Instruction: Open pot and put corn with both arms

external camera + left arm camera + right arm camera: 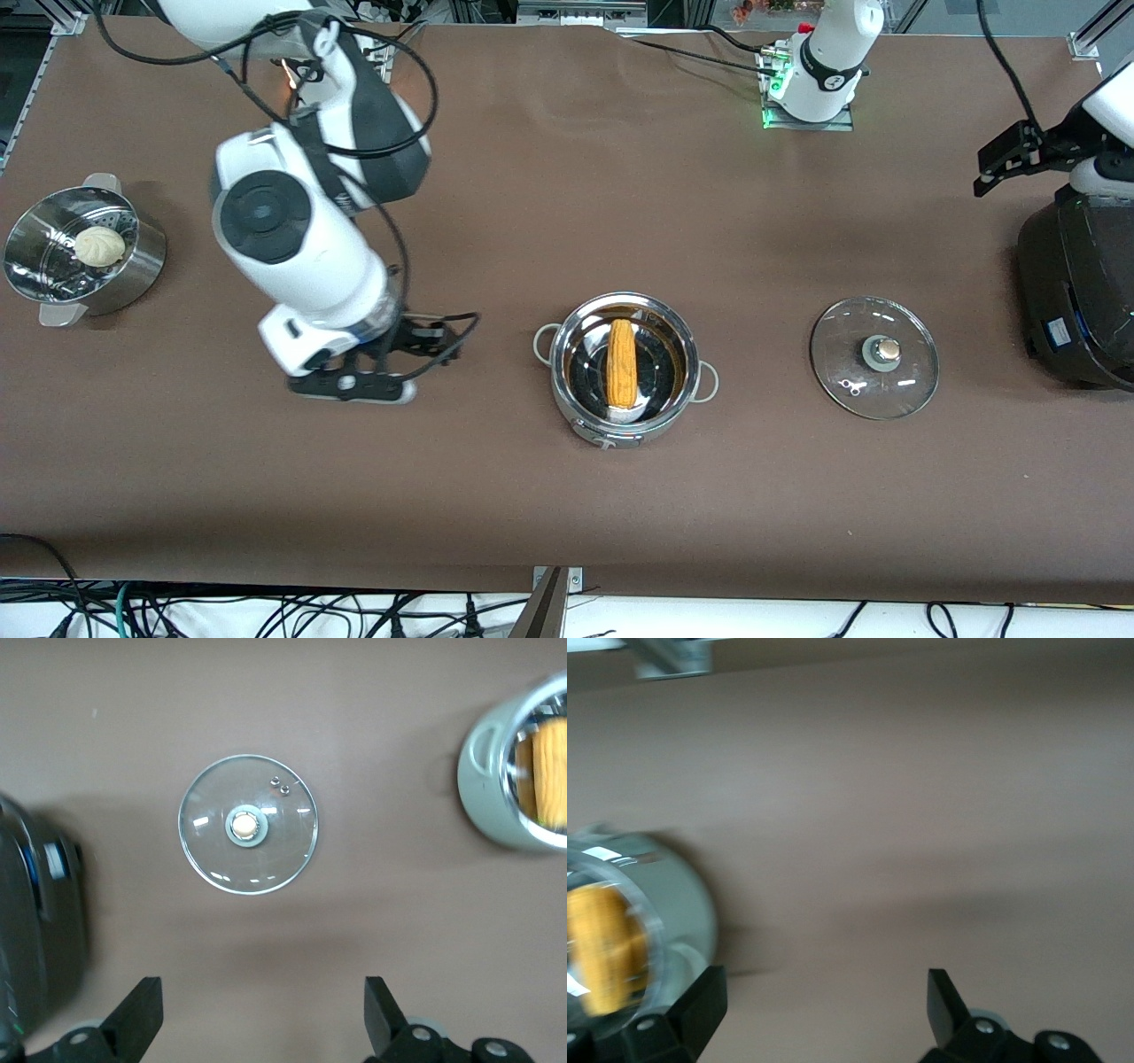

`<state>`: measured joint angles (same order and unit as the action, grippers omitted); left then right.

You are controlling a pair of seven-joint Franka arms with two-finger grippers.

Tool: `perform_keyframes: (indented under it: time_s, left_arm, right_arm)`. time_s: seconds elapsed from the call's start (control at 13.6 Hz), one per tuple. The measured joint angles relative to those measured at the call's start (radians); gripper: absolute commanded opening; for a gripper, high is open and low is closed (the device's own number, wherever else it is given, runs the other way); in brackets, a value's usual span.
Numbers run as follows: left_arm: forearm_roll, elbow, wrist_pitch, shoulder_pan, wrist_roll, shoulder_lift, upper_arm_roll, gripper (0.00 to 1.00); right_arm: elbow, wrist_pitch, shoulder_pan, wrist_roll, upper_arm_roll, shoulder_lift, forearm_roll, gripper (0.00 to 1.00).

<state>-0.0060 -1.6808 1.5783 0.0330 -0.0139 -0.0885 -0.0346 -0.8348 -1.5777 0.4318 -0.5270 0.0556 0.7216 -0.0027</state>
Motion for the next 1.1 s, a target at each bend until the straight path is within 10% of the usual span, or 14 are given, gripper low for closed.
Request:
perform_keyframes:
  time_s: [0.59, 1.1]
  left_arm:
    - [0.005, 0.107, -0.052, -0.049, 0.028, 0.093, 0.091, 1.0]
    - [0.005, 0.107, -0.059, -0.056, 0.026, 0.095, 0.092, 1.0]
  right_arm:
    - [-0.012, 0.186, -0.208, 0.29, 0.104, -0.109, 0.0, 1.0]
    - [-0.504, -0.041, -0.386, 0.425, 0.105, -0.478, 0.062, 1.0]
